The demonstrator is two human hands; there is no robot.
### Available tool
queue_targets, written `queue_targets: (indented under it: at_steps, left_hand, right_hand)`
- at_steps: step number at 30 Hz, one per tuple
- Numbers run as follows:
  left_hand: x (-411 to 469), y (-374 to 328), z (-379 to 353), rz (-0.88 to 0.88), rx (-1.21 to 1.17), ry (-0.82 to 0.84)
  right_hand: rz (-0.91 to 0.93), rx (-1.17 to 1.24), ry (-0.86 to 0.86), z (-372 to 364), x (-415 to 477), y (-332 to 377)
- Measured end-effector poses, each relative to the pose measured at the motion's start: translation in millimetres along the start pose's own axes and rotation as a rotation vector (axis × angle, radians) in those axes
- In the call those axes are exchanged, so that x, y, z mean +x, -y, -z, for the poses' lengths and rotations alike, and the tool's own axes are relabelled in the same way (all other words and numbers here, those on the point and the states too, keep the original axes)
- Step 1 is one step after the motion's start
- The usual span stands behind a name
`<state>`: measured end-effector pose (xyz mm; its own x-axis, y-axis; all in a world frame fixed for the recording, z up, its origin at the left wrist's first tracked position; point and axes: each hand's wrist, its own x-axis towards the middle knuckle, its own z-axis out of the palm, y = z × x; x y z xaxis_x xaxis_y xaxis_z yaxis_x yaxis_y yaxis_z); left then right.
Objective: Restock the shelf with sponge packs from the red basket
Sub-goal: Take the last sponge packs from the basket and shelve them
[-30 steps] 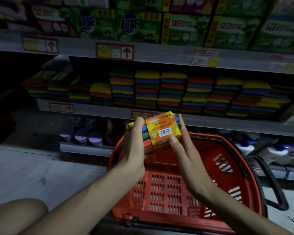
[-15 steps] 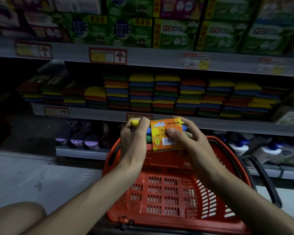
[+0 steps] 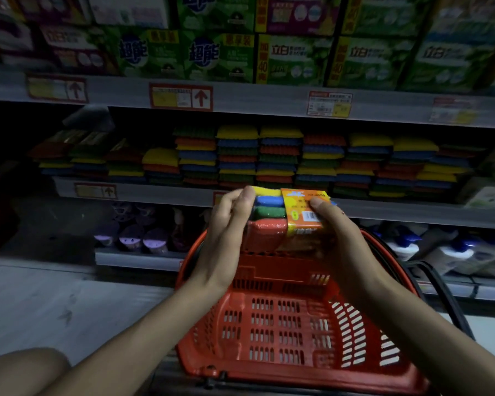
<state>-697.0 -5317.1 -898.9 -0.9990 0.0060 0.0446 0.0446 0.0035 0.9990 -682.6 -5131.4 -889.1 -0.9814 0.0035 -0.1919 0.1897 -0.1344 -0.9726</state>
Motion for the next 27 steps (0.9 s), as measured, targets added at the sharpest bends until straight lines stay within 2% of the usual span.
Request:
queue_targets:
  at_steps: [2,5,10,13,16,19,22,27]
  left_hand:
    - [-7,-1,-3,-0.158,0.012,-0.021]
    - [-11,5,-10,-0.221,-0.038,-0.083]
    - [-13,7,-15,-0.1,-0.134,-0.358]
    - [-9,4,-15,0.033,-0.194,-0.426]
    - [1,-3,-6,0.33,-0.304,-0.369]
    - [4,-14,5,0.511,-0.411,-0.286]
    - [0,-21,12,0.514,-0.442,-0.202]
    - [-8,-22,18,0.34,-0.34,-0.035]
  right_hand:
    - [-0.029,-0.032,0.027,-3,-3,0]
    - [-0.043,-0.11,0.053,-13,-8,-6]
    - [-0.067,-0.242,0.116,-28,-14,-14]
    - [-0.109,-0.197,0.171,-30,-17,-12]
    - [-0.078,-0.058,0.181,-28,-16,-4]
    - [0.092,-0.068,0.044,-21,-11,-1]
    - [0.2,-0.106,-0.009,-17,-13,0]
    - [0.29,-0.176,-0.007,-11,-19,1]
